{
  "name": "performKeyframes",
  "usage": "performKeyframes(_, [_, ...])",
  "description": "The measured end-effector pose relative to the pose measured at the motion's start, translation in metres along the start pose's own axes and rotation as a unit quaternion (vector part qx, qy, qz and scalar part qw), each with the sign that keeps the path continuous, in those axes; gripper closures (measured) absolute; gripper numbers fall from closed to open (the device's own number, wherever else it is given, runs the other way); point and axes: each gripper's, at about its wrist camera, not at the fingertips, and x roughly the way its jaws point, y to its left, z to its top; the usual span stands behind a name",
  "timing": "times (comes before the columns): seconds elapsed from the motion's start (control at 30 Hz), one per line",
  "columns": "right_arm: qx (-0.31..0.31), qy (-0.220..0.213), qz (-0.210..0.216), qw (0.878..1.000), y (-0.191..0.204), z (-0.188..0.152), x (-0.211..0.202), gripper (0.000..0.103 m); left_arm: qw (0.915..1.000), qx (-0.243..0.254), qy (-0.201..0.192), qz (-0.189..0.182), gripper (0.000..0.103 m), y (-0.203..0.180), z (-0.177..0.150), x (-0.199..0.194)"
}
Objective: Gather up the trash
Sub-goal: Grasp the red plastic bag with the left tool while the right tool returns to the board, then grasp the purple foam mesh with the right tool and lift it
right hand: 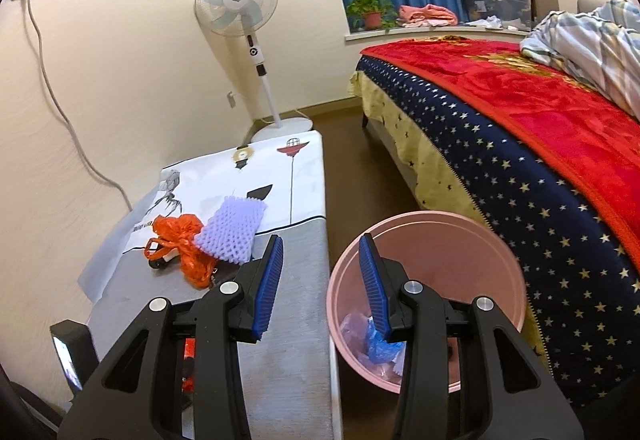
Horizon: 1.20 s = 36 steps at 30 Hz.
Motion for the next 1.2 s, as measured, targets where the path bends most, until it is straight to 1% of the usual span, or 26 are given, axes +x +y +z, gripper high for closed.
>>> performKeyframes(0.07, [-0.001, 0.003, 0.002, 1.0, 0.003, -0.001, 0.004, 0.063, 1.0, 0.001, 0.009, -0.004, 0.027, -0.001, -0.001, 0.004])
performKeyframes(0.13, [-0.002, 0.007, 0.004, 1.0, 0.004, -0.002, 0.008, 0.062, 0.9998, 0.006, 0.015, -0.012, 0.038, -0.005, 0.0, 0.007])
performKeyframes(0.2, [-0.002, 0.011, 0.005, 1.0, 0.005, -0.003, 0.013, 0.062, 0.9998, 0.006, 0.01, -0.013, 0.039, -0.005, 0.003, 0.006])
performKeyframes(0.27, [-0.004, 0.014, 0.008, 1.0, 0.007, -0.004, 0.017, 0.062, 0.9999, 0.002, -0.001, -0.013, 0.039, -0.003, 0.009, 0.002])
performKeyframes(0.43, [-0.016, 0.023, 0.025, 0.999, 0.018, -0.008, 0.033, 0.063, 0.9988, -0.03, -0.037, 0.008, 0.039, 0.013, 0.028, -0.011])
performKeyframes(0.63, [-0.046, 0.036, 0.051, 0.997, 0.042, -0.017, 0.059, 0.063, 0.9967, -0.046, -0.062, 0.026, 0.039, 0.026, 0.047, -0.01])
performKeyframes(0.83, [-0.073, 0.052, 0.068, 0.994, 0.061, -0.026, 0.087, 0.063, 0.9952, -0.054, -0.073, 0.038, 0.039, 0.033, 0.058, -0.003])
performKeyframes(1.2, [-0.058, 0.087, 0.09, 0.99, 0.073, -0.028, 0.146, 0.063, 0.9941, -0.07, -0.072, 0.042, 0.039, 0.043, 0.071, 0.013])
